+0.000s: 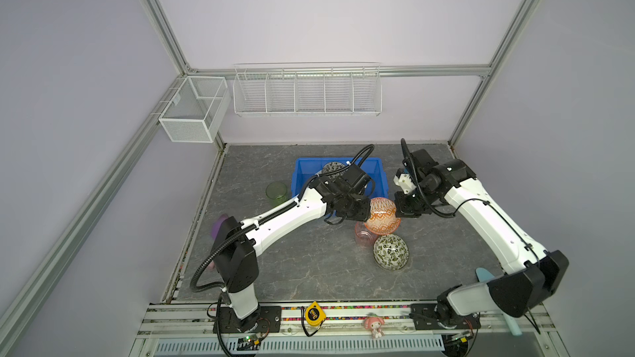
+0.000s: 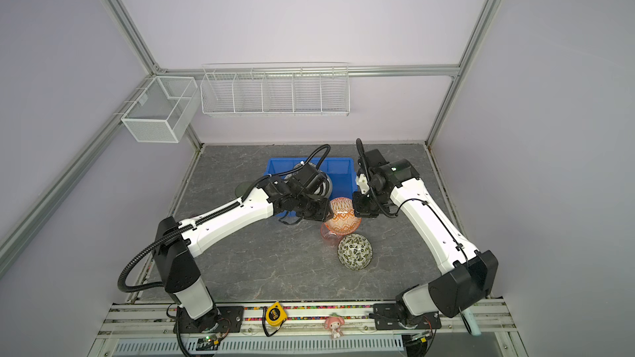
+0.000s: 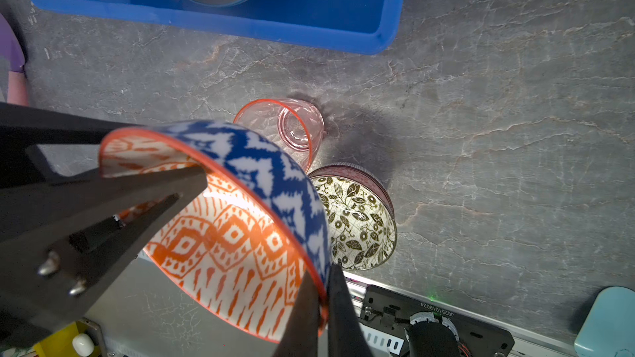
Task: Place the mixed dishes into the plastic bin
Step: 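Grip the orange-print bowl rim with the left gripper while right holds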
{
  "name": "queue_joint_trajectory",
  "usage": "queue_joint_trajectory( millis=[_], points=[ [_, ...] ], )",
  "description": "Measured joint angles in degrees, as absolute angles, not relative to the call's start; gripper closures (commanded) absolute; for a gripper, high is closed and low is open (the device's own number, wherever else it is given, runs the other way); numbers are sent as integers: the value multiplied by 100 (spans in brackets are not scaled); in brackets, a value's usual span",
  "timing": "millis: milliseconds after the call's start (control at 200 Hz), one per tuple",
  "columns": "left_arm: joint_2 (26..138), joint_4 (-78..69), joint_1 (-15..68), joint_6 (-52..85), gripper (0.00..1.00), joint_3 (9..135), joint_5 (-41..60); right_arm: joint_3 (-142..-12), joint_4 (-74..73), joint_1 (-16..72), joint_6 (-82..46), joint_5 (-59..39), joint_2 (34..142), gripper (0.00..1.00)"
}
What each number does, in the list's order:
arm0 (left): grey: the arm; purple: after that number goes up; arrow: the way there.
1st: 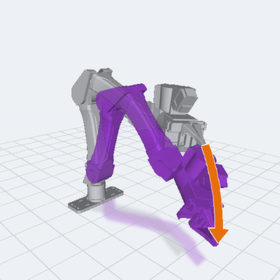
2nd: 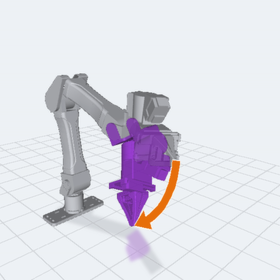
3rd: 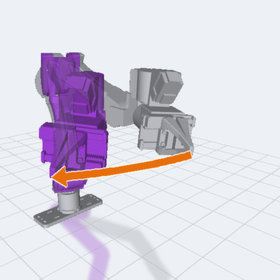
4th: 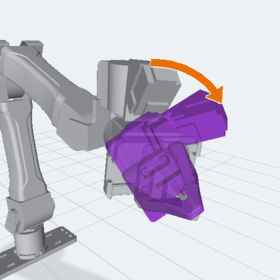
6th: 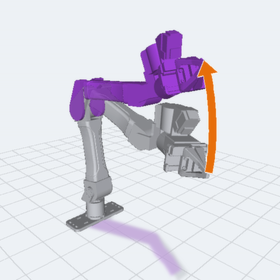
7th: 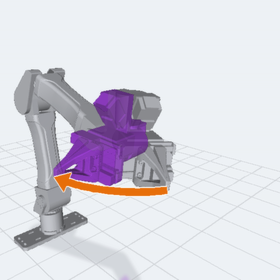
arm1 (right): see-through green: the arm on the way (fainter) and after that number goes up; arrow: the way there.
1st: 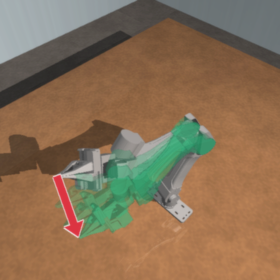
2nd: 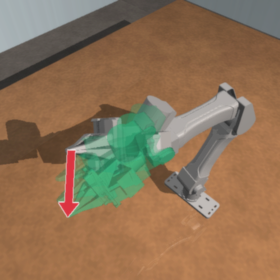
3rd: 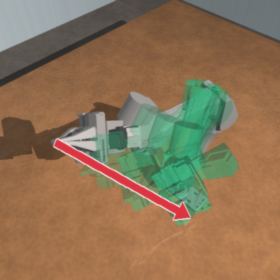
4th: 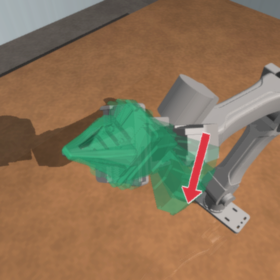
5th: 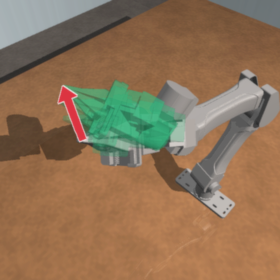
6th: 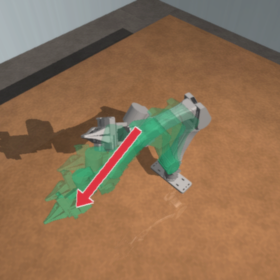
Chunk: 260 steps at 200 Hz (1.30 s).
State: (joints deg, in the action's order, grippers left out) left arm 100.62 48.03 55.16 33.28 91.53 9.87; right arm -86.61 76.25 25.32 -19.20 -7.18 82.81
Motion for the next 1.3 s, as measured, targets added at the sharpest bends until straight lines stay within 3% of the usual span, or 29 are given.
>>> queue_joint_trajectory(
  millis=[685, 835, 970, 1300],
  points=[
    [10169, 4831, 5513, 3376, 100, 9227, 794, -8643, 7494, 2532, -1931, -843, 8355, 93],
    [10171, 4851, 5513, 3376, 100, 9236, 773, -8635, 7470, 2532, -1931, -862, 8355, 90],
    [10171, 4858, 5513, 3376, 100, 9236, 751, -8635, 7428, 2532, -1927, -882, 8355, 85],
    [10171, 5065, 5417, 3330, 100, 9236, 746, -8619, 7170, 2405, -1907, -1059, 8215, 60]
  ],
)
